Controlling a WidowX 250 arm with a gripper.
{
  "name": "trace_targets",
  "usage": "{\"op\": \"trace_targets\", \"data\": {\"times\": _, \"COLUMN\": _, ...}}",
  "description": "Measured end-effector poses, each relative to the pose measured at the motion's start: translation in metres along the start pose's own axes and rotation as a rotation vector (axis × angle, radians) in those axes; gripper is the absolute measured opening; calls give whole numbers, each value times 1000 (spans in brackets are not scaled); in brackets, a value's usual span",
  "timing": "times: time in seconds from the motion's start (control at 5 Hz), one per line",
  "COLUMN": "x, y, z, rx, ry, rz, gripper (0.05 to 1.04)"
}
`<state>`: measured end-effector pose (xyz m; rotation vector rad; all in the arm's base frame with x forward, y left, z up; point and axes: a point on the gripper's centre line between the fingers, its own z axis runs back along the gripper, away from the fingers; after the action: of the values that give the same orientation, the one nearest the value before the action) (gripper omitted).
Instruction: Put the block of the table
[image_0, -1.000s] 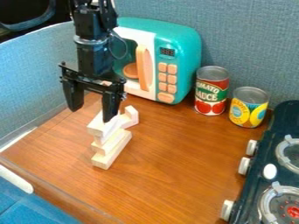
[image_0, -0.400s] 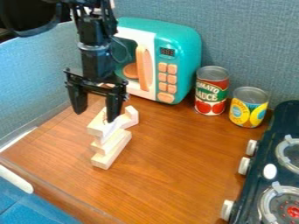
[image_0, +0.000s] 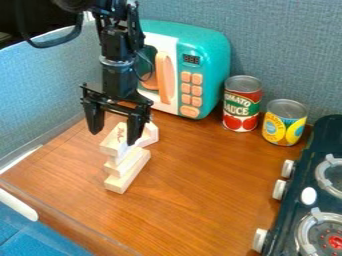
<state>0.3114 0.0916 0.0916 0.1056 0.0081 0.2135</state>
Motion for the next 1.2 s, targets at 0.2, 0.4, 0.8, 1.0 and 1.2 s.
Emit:
{"op": "trace_targets", "data": {"times": 0.2, "x": 5, "y": -1, "z": -13, "rx": 8, "ry": 25, "rz": 15, "gripper": 1001}}
{"op": "trace_targets", "data": {"times": 0.4, "x": 14, "y": -2, "z": -16, "rx": 9, "ry": 43, "rz": 27, "gripper": 1001}}
{"op": "trace_targets", "data": {"times": 0.8, "x": 23, "y": -3, "z": -28, "rx": 6, "ry": 74, "rz": 62, "gripper": 961}}
{"op": "trace_targets", "data": {"times": 1.0, "x": 22, "y": -1, "z": -34, "rx": 31, "ry": 103, "rz": 66, "gripper": 653}}
{"op": "trace_targets", "data": {"times": 1.2, "x": 22, "y": -3, "z": -33, "rx": 31, "ry": 105, "rz": 57, "gripper": 586}}
